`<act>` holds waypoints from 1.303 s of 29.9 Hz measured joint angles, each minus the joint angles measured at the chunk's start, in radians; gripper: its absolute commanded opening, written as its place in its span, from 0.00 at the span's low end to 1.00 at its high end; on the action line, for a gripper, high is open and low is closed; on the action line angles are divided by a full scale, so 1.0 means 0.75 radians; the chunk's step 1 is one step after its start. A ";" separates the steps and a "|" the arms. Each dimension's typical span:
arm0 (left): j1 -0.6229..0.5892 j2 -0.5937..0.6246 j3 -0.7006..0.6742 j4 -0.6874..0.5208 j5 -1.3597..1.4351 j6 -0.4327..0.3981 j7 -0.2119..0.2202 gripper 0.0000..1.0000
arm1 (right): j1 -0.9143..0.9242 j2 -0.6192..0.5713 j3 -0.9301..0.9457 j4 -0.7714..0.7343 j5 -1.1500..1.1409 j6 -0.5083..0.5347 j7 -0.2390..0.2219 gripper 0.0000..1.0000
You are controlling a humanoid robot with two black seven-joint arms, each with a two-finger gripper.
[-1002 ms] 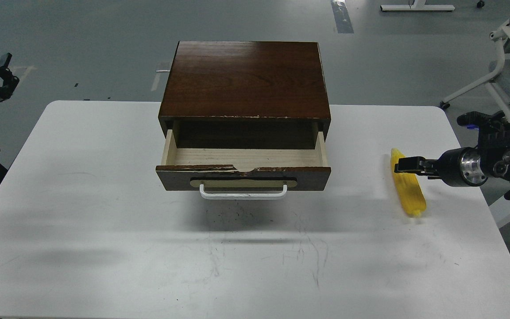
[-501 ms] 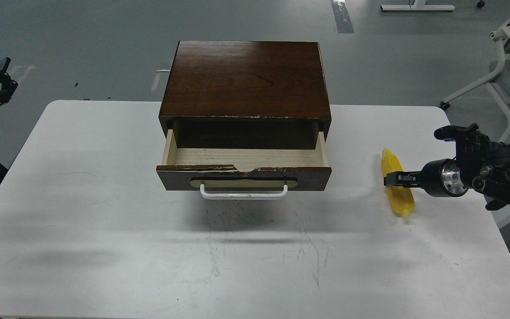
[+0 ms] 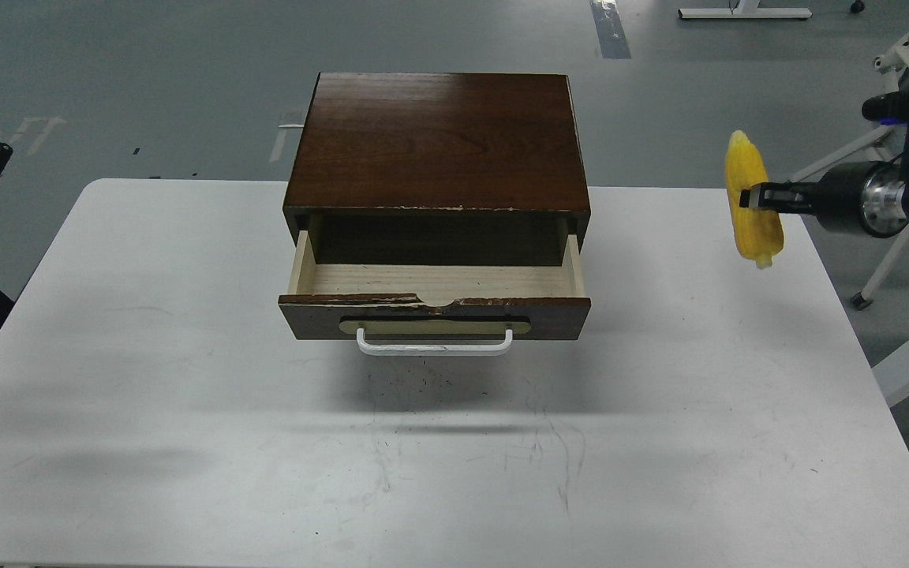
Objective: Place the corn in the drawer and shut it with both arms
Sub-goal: 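Lift the corn with the right gripper and carry it over the open drawer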
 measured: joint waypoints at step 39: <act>-0.013 0.025 0.002 0.000 0.004 0.000 0.000 0.98 | 0.392 0.608 -0.011 0.628 -1.343 -0.167 0.114 0.21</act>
